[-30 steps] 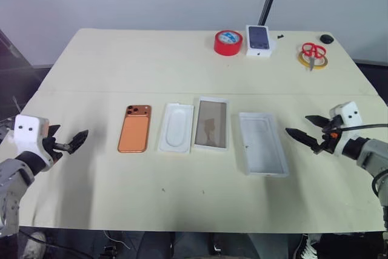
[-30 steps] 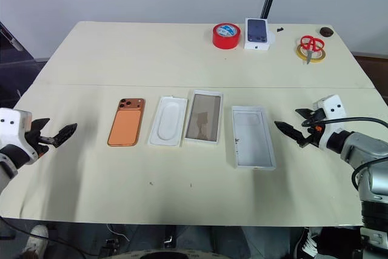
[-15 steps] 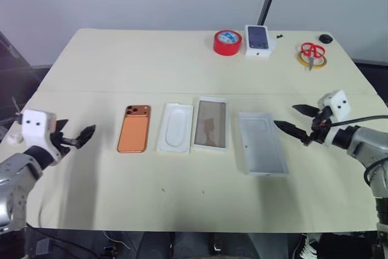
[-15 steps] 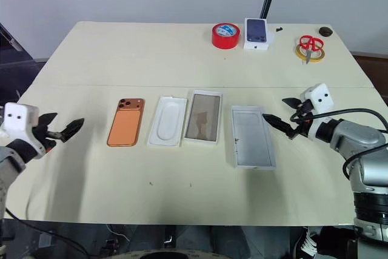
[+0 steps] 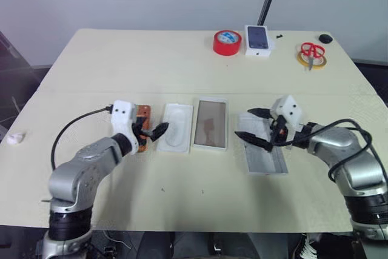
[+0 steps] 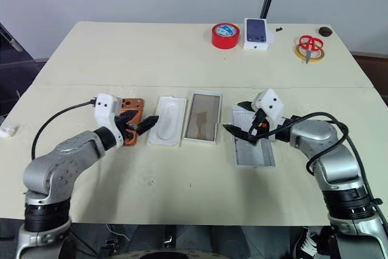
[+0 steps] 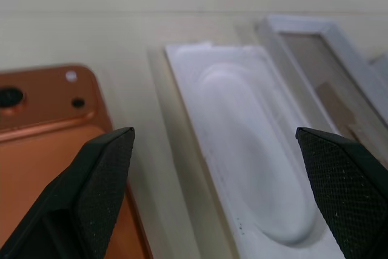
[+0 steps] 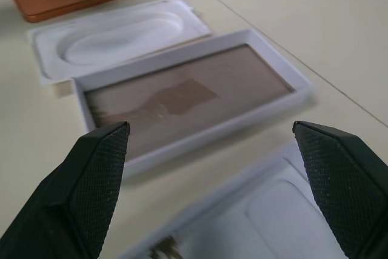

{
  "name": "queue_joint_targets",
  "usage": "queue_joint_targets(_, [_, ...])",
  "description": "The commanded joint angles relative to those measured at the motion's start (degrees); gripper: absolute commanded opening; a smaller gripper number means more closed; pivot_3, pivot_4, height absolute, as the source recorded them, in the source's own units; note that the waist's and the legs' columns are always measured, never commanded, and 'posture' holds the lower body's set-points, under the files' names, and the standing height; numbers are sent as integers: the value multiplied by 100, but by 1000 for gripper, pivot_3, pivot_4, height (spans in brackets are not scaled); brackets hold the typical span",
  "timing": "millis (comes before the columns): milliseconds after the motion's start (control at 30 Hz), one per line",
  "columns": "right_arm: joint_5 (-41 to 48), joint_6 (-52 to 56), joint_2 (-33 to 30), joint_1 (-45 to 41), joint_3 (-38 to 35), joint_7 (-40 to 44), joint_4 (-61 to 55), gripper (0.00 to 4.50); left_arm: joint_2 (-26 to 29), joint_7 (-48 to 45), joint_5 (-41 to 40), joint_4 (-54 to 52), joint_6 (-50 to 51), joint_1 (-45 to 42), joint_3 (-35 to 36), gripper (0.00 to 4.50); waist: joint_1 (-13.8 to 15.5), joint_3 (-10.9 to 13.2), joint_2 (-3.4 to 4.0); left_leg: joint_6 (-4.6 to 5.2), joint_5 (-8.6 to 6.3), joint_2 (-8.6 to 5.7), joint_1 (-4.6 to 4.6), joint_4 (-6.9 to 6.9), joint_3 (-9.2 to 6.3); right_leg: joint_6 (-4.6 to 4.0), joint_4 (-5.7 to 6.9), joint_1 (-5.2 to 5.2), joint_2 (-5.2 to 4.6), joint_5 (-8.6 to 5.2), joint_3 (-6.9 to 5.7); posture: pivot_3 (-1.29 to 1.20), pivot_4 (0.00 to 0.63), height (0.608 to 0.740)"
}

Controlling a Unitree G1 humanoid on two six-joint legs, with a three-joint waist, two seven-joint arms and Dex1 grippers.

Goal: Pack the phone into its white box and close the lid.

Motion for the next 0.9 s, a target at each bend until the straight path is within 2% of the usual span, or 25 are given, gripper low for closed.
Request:
queue_joint_targets(33, [-9, -117, 17, -105, -50, -5, -192, 4499, -401, 492, -274, -27, 865, -339, 401, 4474, 6, 0, -1, 0, 0, 0, -2, 2, -1, 1, 0, 0, -1, 0, -1, 0, 150, 732])
queue_joint_targets(233, [46, -14, -84, 16, -26, 58, -491, 4499, -908, 704, -340, 206, 1832, -783, 646, 4474, 10, 0, -1, -1, 1, -9, -2, 4, -3, 1, 0, 0, 0, -1, -2, 0, 150, 732])
queue_joint_targets(367, [48, 64, -227, 158, 69, 186, -845, 4499, -1094, 684, -269, 520, 2020, -952, 786, 4474, 10, 0, 0, -2, 1, -11, -1, 4, -4, 1, 0, 2, 0, -1, -3, 0, 150, 732])
queue_joint_targets(400, [17, 64, -277, 191, 128, 235, -935, 4500, -1141, 697, -243, 587, 2033, -984, 824, 3961, 10, 0, 0, -2, 1, -11, -1, 4, -5, 1, 0, 3, 1, -1, -3, 0, 150, 732])
queue_joint_targets(433, [-32, 94, -351, 212, 226, 289, -1027, 4500, -1148, 703, -196, 649, 2030, -998, 814, 3681, 10, 0, 0, -3, 2, -12, -1, 4, -5, 1, 0, 4, 1, -1, -3, 0, 150, 732])
queue_joint_targets(467, [-72, 123, -415, 226, 310, 325, -1102, 4500, -1150, 703, -152, 697, 2020, -1003, 796, 3052, 10, 0, -1, -3, 2, -12, -1, 5, -5, 1, -1, 4, 1, -1, -3, 0, 150, 732])
queue_joint_targets(567, [-60, 333, -571, 197, 567, 450, -1340, 4500, -1219, 745, -59, 815, 2002, -1045, 850, 1638, 17, 0, -1, -3, 2, -12, 0, 5, -6, 1, -1, 5, 0, -1, -3, 0, 150, 732])
queue_joint_targets(667, [-153, 600, -619, 52, 955, 514, -1487, 4500, -1238, 759, -1, 858, 1983, -1059, 910, 26, 15, -1, -2, -4, 2, -13, -1, 6, -7, 1, -2, 6, -1, -1, -3, 0, 150, 732])
queue_joint_targets(900, [-781, 984, -76, -598, 2078, 217, -1038, 4500, -1478, 866, -69, 713, 2002, -1124, 1439, 26, -1, -1, -2, -9, 5, -11, 1, 8, -10, 1, 0, 7, -1, -1, -5, 0, 150, 732])
